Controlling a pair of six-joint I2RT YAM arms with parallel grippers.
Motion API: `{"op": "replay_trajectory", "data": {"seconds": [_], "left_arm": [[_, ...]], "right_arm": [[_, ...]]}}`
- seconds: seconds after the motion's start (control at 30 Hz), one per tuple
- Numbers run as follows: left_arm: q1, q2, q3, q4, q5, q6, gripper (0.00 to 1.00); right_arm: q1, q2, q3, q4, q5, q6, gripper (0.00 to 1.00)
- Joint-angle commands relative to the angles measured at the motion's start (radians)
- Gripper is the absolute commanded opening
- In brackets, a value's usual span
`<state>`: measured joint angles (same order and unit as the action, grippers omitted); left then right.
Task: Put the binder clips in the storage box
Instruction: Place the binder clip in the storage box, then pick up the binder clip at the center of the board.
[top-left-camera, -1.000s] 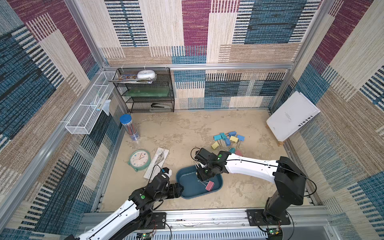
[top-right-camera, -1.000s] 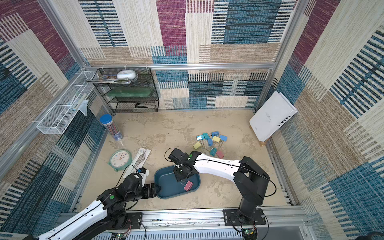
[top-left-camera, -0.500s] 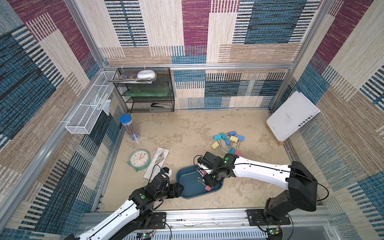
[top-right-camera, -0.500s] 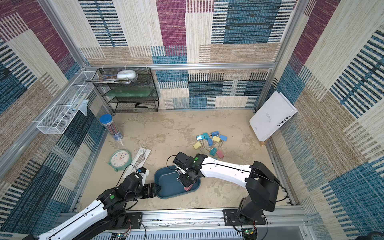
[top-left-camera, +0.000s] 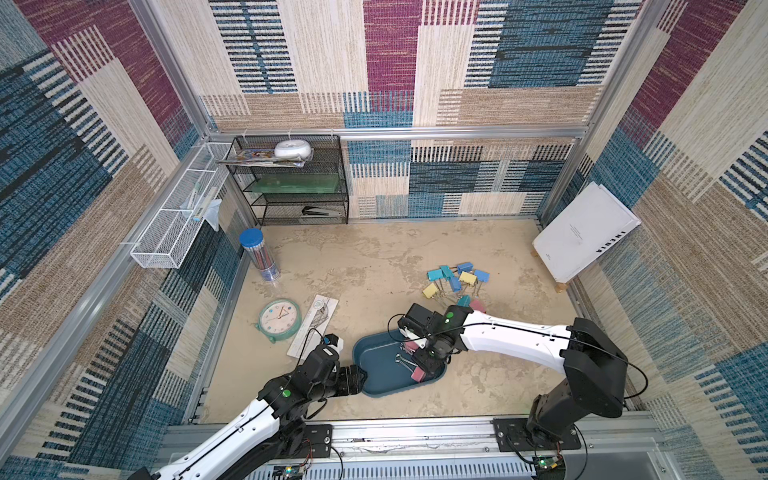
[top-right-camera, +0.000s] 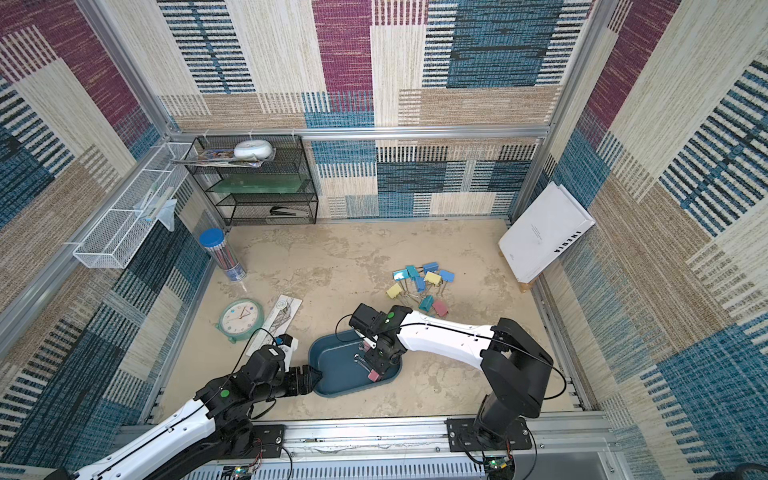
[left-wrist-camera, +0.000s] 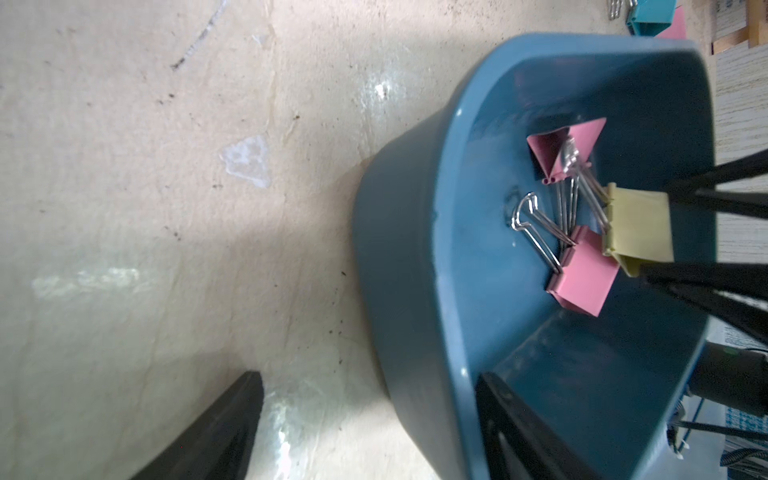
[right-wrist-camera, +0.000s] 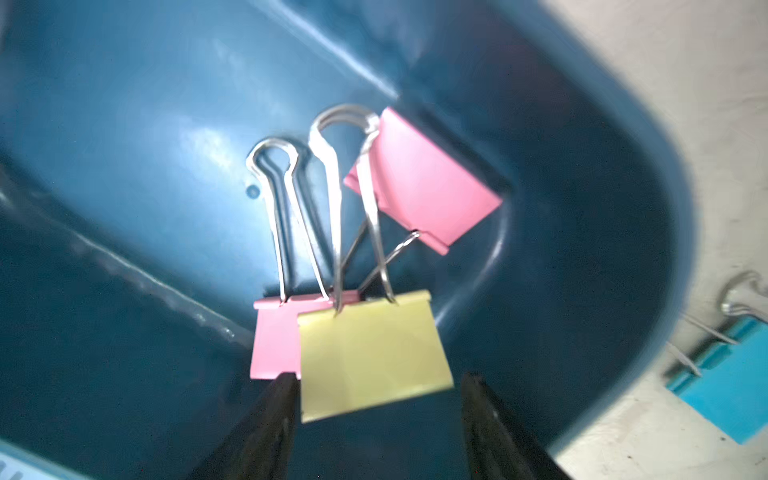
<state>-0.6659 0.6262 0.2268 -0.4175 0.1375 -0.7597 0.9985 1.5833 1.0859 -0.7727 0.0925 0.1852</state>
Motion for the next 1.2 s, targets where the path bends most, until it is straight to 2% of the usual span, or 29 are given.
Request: {"op": "replay_trajectory", "data": {"seconds": [0.0, 0.13, 0.27, 0.37, 0.47, 0.63, 0.73, 0.97, 1.17], "left_arm": [[0.000, 0.009, 0.006, -0.023, -0.021, 0.010, 0.84], [0.000, 0.020, 0.009, -0.018, -0.019, 0.013, 0.84], [0.000, 0.027, 0.013, -0.016, -0.018, 0.015, 0.84], [-0.001, 0.028, 0.011, -0.018, -0.019, 0.016, 0.84], [0.000, 0.027, 0.011, -0.018, -0.019, 0.014, 0.84], [0.001, 0.035, 0.012, -0.017, -0.020, 0.015, 0.84], [0.002, 0.035, 0.012, -0.019, -0.021, 0.014, 0.84], [0.002, 0.042, 0.014, -0.019, -0.022, 0.011, 0.84], [0.004, 0.056, 0.016, -0.017, -0.026, 0.012, 0.84]], "right_arm": [[-0.069, -0.097, 0.002, 0.023, 0.029, 0.017, 0.73], [-0.262, -0.237, -0.035, 0.101, 0.011, 0.089, 0.89], [-0.557, -0.228, -0.027, 0.126, -0.027, 0.135, 0.90], [-0.643, -0.148, 0.024, 0.144, 0.035, 0.175, 0.91], [-0.724, -0.085, 0.062, 0.228, -0.013, 0.228, 0.92], [-0.831, 0.082, 0.166, 0.266, -0.034, 0.268, 0.92], [-0.880, 0.147, 0.175, 0.306, -0.047, 0.279, 0.91], [-0.935, 0.280, 0.243, 0.302, -0.066, 0.272, 0.89], [-0.936, 0.394, 0.330, 0.277, -0.090, 0.279, 0.86]]}}
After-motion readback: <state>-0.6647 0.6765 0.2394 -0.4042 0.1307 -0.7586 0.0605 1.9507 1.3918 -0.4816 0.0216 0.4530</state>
